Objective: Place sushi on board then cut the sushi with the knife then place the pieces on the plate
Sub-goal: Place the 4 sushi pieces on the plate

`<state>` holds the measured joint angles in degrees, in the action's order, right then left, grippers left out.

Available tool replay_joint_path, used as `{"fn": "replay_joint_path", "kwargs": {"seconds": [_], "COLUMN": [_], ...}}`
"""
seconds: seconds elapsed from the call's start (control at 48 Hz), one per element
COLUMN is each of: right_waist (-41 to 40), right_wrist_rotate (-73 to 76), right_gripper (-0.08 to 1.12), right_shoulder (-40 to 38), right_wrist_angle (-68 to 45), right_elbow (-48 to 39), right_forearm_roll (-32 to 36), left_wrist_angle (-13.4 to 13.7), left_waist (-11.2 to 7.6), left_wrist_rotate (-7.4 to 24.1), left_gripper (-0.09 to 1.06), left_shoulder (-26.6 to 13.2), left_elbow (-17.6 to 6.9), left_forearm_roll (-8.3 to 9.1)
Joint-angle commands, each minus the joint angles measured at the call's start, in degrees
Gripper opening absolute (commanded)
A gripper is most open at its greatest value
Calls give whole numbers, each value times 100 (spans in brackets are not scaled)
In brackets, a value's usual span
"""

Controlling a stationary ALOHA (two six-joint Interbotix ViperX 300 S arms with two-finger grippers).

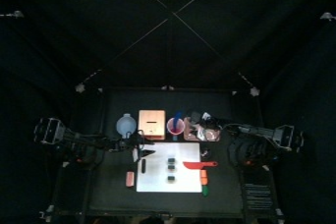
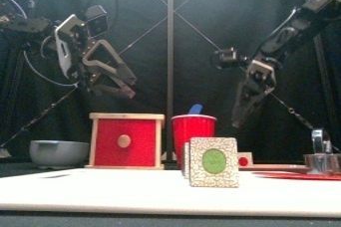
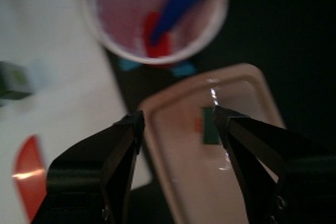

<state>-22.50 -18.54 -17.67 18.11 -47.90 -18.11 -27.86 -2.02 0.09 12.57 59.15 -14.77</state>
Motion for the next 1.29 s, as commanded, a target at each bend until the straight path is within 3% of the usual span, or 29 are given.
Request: {"fn": "replay_joint_path", "kwargs": {"seconds": [0.021,0.375,0.875,1.292], "right_waist": [668,2127,2347,2382], "right_wrist_rotate": [0,-18,-26,-35], "right_gripper": [90,90,90,90], "right_shoulder": [-176,492,1758,2355], "right_wrist_angle": [-141,-1266,-1274,-1143], "right_elbow": [141,290,976,1345], "right_forearm_roll": [-290,-958,-914,-905], "left_wrist_angle": [-53,-53,-44,-53], "left_waist": [0,9,9,-18], "left_wrist_rotate": [0,0,0,0], "left_gripper": [83,83,83,83], "left_shoulder": [70,62,70,70], "left_elbow": [-123,-123,-105,-88], "left_forearm_roll": [0,0,0,0]}}
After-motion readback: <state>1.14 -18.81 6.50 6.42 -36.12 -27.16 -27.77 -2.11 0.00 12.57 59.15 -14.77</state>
